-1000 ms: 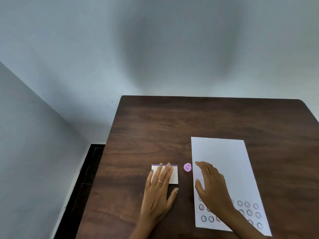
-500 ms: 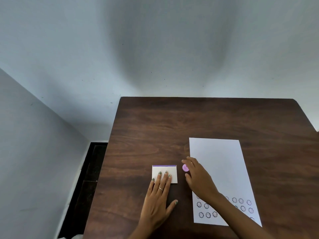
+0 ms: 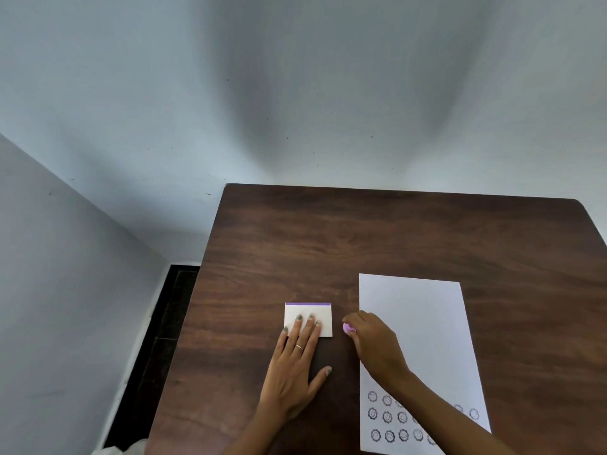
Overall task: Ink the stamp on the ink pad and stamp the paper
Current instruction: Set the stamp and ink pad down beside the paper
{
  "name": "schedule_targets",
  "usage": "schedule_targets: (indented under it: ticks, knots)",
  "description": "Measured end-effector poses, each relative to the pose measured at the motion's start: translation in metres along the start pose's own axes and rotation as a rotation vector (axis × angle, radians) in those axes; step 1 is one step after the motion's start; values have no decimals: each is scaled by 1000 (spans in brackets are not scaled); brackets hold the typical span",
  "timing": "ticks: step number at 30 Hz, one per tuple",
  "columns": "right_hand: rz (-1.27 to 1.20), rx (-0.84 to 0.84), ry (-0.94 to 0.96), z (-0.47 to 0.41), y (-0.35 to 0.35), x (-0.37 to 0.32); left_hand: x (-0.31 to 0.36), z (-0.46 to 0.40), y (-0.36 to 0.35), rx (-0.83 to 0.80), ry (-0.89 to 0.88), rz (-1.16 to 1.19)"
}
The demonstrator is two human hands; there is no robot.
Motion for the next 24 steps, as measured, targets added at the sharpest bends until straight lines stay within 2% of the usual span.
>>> schedule_targets:
  ticks: [12, 24]
  knots:
    - [-50, 57, -19, -75, 16, 7, -21, -50, 8, -22, -18, -44]
    - [-84, 92, 9, -88, 16, 12, -26, -64, 15, -2, -35, -28]
Point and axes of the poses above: each hand's wrist, its own z-axis away from the middle knuckle, its own y-axis out of the back of the hand, x = y × z, the point moved 8 cm from there along -z, towards the middle knuckle, and after that the axes turned 1 degree about -x, right-handed, at the moved point
